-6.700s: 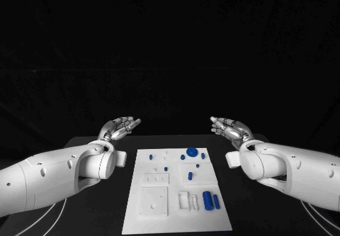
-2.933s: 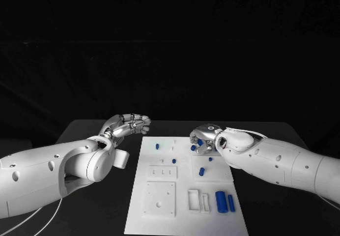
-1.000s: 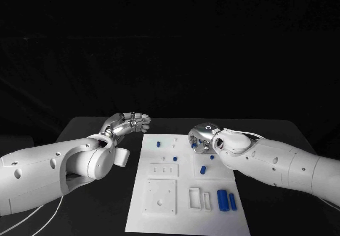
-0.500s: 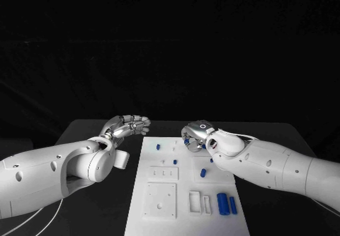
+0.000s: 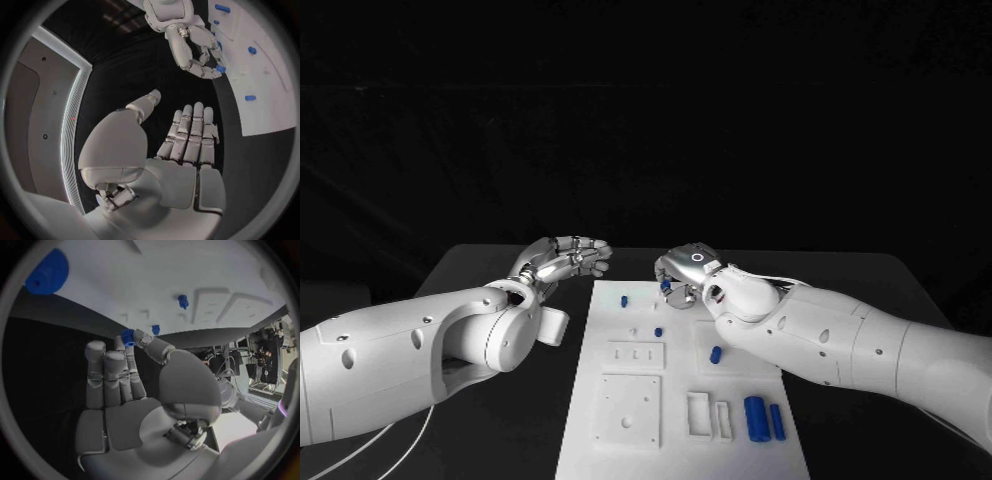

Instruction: Assemble the parts on the task board

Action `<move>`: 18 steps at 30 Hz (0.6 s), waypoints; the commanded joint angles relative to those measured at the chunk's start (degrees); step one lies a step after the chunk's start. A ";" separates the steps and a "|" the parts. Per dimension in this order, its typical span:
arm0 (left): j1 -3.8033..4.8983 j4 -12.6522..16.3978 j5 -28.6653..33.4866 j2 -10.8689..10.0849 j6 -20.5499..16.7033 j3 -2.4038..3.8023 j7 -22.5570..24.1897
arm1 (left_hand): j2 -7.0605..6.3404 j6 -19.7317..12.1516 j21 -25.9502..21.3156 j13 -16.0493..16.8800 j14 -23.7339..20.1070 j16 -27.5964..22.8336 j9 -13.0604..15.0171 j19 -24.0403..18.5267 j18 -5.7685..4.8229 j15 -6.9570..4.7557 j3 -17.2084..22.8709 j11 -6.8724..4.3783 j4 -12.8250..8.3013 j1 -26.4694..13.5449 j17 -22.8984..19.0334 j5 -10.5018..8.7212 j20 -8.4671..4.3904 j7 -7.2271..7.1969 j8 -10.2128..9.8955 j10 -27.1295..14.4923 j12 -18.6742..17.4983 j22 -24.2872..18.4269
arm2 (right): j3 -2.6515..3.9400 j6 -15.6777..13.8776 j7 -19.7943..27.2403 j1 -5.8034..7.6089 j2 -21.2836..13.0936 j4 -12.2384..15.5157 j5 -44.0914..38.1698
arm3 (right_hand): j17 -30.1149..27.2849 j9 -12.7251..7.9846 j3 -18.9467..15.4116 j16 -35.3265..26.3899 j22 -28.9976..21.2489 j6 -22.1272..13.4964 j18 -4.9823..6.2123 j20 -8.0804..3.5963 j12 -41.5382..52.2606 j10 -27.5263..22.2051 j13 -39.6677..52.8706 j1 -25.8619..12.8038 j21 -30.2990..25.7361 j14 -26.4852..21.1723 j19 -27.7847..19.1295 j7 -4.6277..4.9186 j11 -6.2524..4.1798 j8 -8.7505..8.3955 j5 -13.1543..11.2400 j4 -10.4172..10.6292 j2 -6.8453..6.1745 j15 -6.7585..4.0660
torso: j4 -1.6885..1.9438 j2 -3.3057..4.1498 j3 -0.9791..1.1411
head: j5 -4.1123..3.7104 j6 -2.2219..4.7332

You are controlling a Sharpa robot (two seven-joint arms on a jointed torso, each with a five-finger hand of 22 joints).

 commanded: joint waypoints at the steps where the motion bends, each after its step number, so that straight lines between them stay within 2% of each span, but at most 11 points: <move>1: 0.14 -0.02 -0.26 0.36 0.43 0.09 0.44 | 0.03 0.35 -0.25 -0.08 -0.42 -0.34 -0.06 0.12 0.98 0.07 0.08 -0.16 -0.36 -0.71 -0.10 0.06 0.41 0.98 -0.32 0.27 -0.35 0.08 | 0.03 -0.74 -0.45 -0.05 0.76 -0.64 -1.75 | -0.07 0.05 0.41 0.34 1.05 0.48 3.66 -1.56 -0.05 1.72 1.93 0.45 0.40 -1.23 1.28 0.10 -0.75 0.06 0.14 -0.10 -0.16 -1.73 | 0.04 0.09 0.01 | 0.02 0.09; 5: 0.29 0.24 -0.26 0.36 0.44 0.15 0.43 | 0.03 0.35 -0.25 -0.08 -0.42 -0.36 -0.07 0.12 0.99 0.08 0.10 -0.16 -0.39 -0.72 -0.10 0.06 0.42 0.97 -0.32 0.27 -0.36 0.09 | 0.03 -0.45 -0.69 -0.06 1.54 -1.33 -2.07 | -0.10 0.06 0.46 0.35 1.04 0.48 3.66 -1.56 -0.08 1.70 1.96 0.46 0.41 -1.24 1.27 0.10 -0.74 0.04 0.14 -0.07 -0.21 -1.72 | 0.11 0.12 -0.03 | 0.03 0.02; 10: 0.69 0.48 -0.28 0.46 0.41 0.18 0.44 | 0.02 0.35 -0.25 -0.07 -0.42 -0.37 -0.07 0.12 0.99 0.08 0.12 -0.16 -0.42 -0.74 -0.10 0.06 0.42 0.98 -0.33 0.27 -0.38 0.09 | 0.03 -0.25 -0.67 -0.06 2.13 -2.36 -2.09 | -0.12 0.07 0.51 0.36 1.03 0.46 3.66 -1.57 -0.12 1.68 2.00 0.47 0.42 -1.25 1.28 0.11 -0.73 0.01 0.14 -0.02 -0.26 -1.71 | 0.43 0.45 -0.26 | -0.28 0.07; 18: 1.02 0.62 -0.47 0.55 0.37 0.18 0.44 | 0.00 0.36 -0.25 -0.07 -0.41 -0.39 -0.08 0.12 0.99 0.08 0.16 -0.16 -0.48 -0.77 -0.10 0.06 0.42 0.99 -0.33 0.28 -0.40 0.11 | 0.03 0.97 -0.72 -0.05 2.85 -3.72 -2.14 | -0.21 0.07 0.70 0.43 0.96 0.30 3.66 -1.58 -0.32 1.48 2.10 0.49 0.44 -1.25 1.33 0.19 -0.66 -0.16 0.14 0.15 -0.37 -1.65 | 0.67 0.69 -0.47 | -0.82 0.03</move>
